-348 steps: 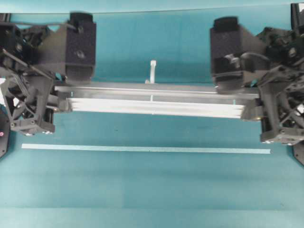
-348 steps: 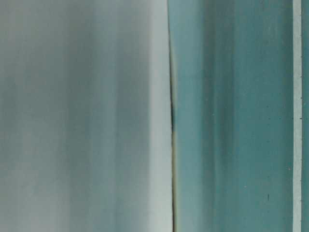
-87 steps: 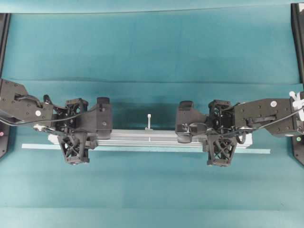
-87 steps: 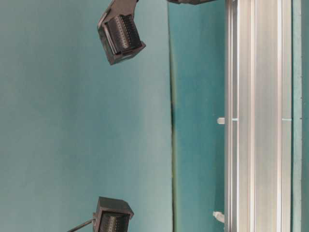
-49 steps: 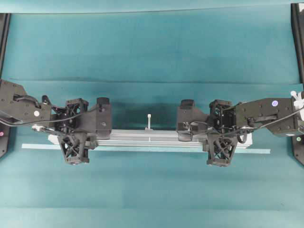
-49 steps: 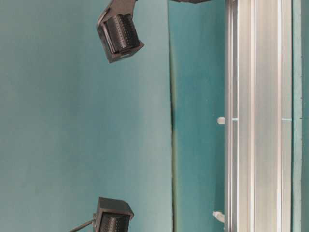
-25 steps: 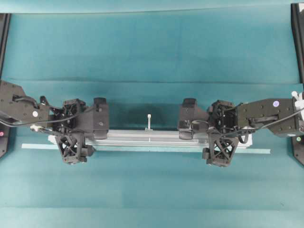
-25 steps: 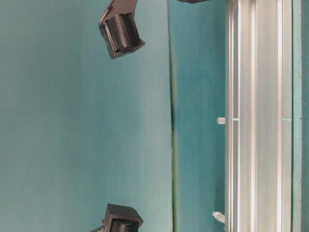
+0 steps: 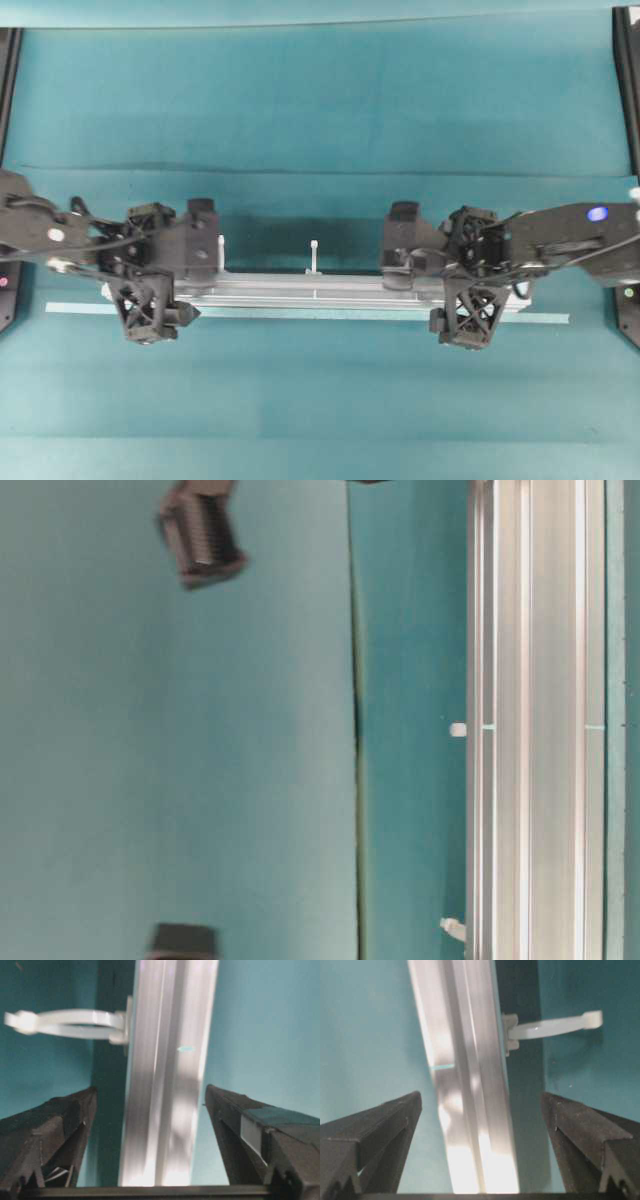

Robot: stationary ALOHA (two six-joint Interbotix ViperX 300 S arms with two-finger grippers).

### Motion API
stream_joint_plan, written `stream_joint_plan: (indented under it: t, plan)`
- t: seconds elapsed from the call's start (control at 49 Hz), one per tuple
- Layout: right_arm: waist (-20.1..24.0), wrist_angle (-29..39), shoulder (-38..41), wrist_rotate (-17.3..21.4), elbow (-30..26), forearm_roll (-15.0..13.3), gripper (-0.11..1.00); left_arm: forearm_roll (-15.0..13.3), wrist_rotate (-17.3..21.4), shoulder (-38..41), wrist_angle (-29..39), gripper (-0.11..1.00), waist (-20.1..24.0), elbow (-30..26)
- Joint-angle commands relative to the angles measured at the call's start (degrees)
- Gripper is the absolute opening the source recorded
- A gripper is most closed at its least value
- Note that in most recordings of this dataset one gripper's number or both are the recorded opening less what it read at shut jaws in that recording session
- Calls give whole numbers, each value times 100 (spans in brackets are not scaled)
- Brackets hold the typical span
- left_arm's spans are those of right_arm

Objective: Lift the large metal rail with both hands.

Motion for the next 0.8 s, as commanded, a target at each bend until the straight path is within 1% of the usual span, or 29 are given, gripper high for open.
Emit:
stream_joint_plan:
  t: [0.0,0.326,0.428,0.551,0.653,0.775]
  plan:
    - [0,18,-272,44,-44,-9,95,-9,9,-404,0,89,0,-44]
    - [-9,0,-1538,53,-70,-9,95,0,18,-1863,9,89,44,-26]
    - [-9,-62,-1916,44,-26,-9,95,-9,18,-2408,9,89,79,26]
    - [-9,-132,-2285,44,105,-9,95,0,0,-2874,44,89,88,35]
    - [-9,-272,-2558,44,158,-9,95,-9,-26,-3173,62,89,88,44]
    - [-9,-615,-2865,35,281,-18,95,0,-53,-3437,62,89,88,70]
